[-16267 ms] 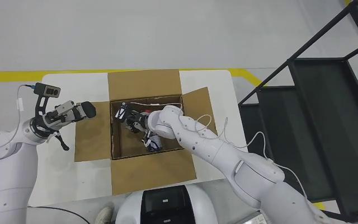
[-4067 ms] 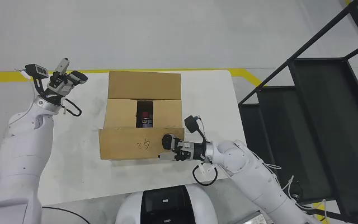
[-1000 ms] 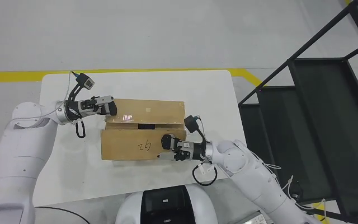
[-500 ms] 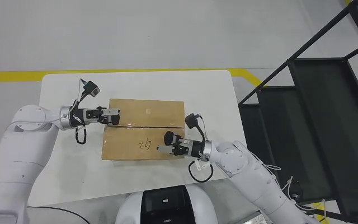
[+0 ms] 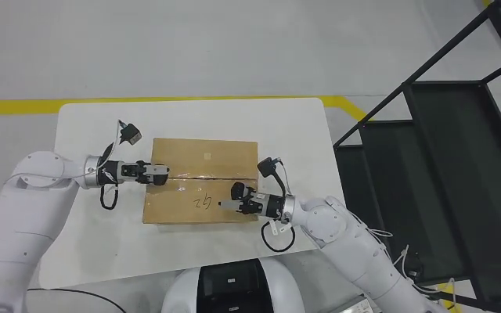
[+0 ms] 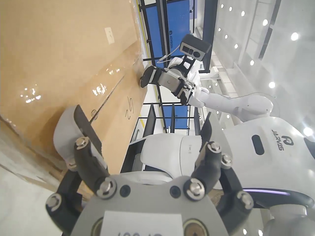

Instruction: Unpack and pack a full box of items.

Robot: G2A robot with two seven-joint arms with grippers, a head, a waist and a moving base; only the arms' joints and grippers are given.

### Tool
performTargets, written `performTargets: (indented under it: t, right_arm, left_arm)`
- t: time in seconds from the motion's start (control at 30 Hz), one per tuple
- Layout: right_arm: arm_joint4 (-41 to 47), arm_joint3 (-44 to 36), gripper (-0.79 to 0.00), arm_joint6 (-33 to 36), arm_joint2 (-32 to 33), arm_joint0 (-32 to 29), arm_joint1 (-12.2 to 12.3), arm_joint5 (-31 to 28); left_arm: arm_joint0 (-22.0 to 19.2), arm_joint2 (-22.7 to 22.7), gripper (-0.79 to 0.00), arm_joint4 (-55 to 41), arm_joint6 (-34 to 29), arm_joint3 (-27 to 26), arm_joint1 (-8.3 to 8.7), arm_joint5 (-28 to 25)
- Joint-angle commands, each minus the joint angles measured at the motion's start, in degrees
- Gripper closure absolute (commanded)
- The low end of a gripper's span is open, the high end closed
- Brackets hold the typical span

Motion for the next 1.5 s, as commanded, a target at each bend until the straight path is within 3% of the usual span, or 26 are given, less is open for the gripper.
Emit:
performTargets:
  t: [0.0, 0.27, 0.47, 0.77, 0.93, 1.13, 1.47]
  right_arm:
    - [0.07, -0.06, -0.785, 0.03, 0.09, -0.03, 0.03, 0.0]
    - [0.11, -0.81, -0.785, -0.63, 0.68, -0.31, 0.14, -0.86]
    - [0.7, -2.65, -0.785, -3.11, 2.96, -2.53, 0.57, -5.36]
    - [-3.18, -7.46, -0.785, -11.01, 12.96, -14.83, 2.39, -9.06]
    - [-2.82, -7.65, -0.785, -9.82, 14.98, -19.26, 2.95, -7.98]
    - [-2.65, -1.4, -0.785, -8.81, 13.6, -17.62, 2.78, -4.66]
    - [5.09, 11.15, -0.785, -7.61, 5.15, -9.34, 0.85, -9.71]
  left_arm:
    - [-0.03, 0.51, -0.785, -0.07, 0.3, 0.03, 0.52, -0.29]
    - [-0.7, 2.61, -0.785, -0.68, 1.35, 0.25, 2.14, -1.34]
    - [-0.83, 2.81, -0.785, -2.35, 1.54, 0.25, 2.32, -1.53]
    - [-0.83, 2.81, -0.785, -2.35, 1.54, 0.25, 2.32, -1.53]
    - [-0.83, 2.81, -0.785, -2.35, 1.54, 0.25, 2.32, -1.53]
    - [-0.83, 2.81, -0.785, -2.35, 1.54, 0.25, 2.32, -1.53]
    - [-0.83, 2.81, -0.785, -2.35, 1.54, 0.25, 2.32, -1.53]
